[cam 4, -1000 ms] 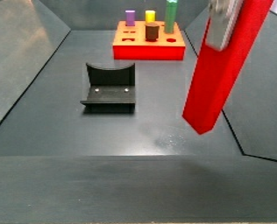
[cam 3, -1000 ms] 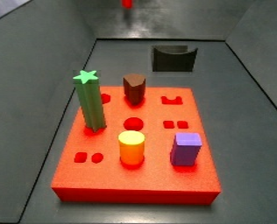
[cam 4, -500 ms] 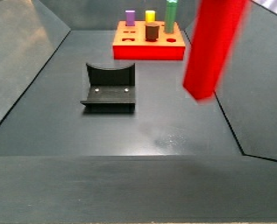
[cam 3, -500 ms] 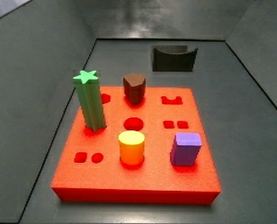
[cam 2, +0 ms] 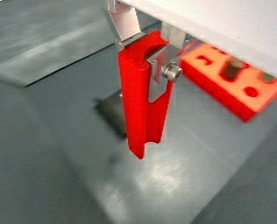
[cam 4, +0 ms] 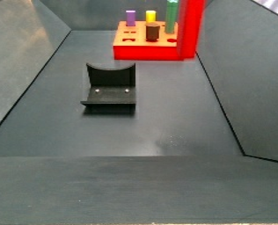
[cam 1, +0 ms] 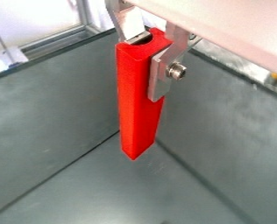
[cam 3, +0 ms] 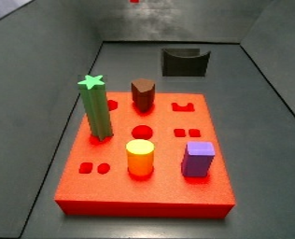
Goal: Pick up the arch object. Move up. Move to above the board. Insert the arch object.
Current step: Move to above the board.
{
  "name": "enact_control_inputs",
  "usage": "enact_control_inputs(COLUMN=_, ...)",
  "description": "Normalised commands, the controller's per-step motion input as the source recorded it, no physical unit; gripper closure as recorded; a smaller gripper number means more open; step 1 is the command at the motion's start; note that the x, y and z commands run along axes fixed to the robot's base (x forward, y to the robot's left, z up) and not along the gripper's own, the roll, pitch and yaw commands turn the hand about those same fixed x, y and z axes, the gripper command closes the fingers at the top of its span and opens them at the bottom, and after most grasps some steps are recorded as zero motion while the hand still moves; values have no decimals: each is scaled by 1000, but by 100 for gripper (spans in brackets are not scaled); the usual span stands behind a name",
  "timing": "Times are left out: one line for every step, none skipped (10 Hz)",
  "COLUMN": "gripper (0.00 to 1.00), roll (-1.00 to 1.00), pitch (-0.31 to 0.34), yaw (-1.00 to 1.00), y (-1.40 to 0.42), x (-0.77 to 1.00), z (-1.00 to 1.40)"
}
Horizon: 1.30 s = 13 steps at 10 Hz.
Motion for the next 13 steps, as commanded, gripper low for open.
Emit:
enact_control_inputs(gripper=100, roll=-36, pitch=60, yaw=-345, y=-1000, x=52, z=71)
enact_control_inputs(gripper=100, roll=-43, pitch=41, yaw=-196, y=-1000, x=50, z=72)
enact_control_inputs(gripper=100, roll=-29, pitch=29, yaw=-62, y=-1000, x=49, z=75)
enact_control_inputs(gripper=100, roll=-22, pitch=26, yaw=-47, y=-1000, x=49, z=75)
enact_control_inputs(gripper=100, roll=-25, pitch=19, yaw=-29, y=-1000, x=48, z=76)
enact_control_inputs(gripper=100, roll=-25, pitch=16, yaw=-12, y=-1000, x=45, z=80)
enact_control_inputs(gripper=100, roll=-25, pitch=16, yaw=-3, y=-1000, x=47, z=81)
enact_control_inputs(gripper=100, roll=-9, pitch=25, yaw=0, y=-1000, x=48, z=86)
enact_control_inputs(gripper=100, roll=-19, pitch=32, yaw=4, y=-1000, x=49, z=90)
enact_control_inputs(gripper=100, roll=-2, pitch=48, yaw=7, y=-1000, x=54, z=96)
enact_control_inputs(gripper=100, roll=1, pitch=73, yaw=4, y=-1000, x=66, z=98)
enact_control_inputs(gripper=100, roll=-2, pitch=91, yaw=5, y=-1000, x=80, z=101)
enact_control_inputs(gripper=100, roll=2, pitch=109, yaw=8, y=-1000, x=95, z=104)
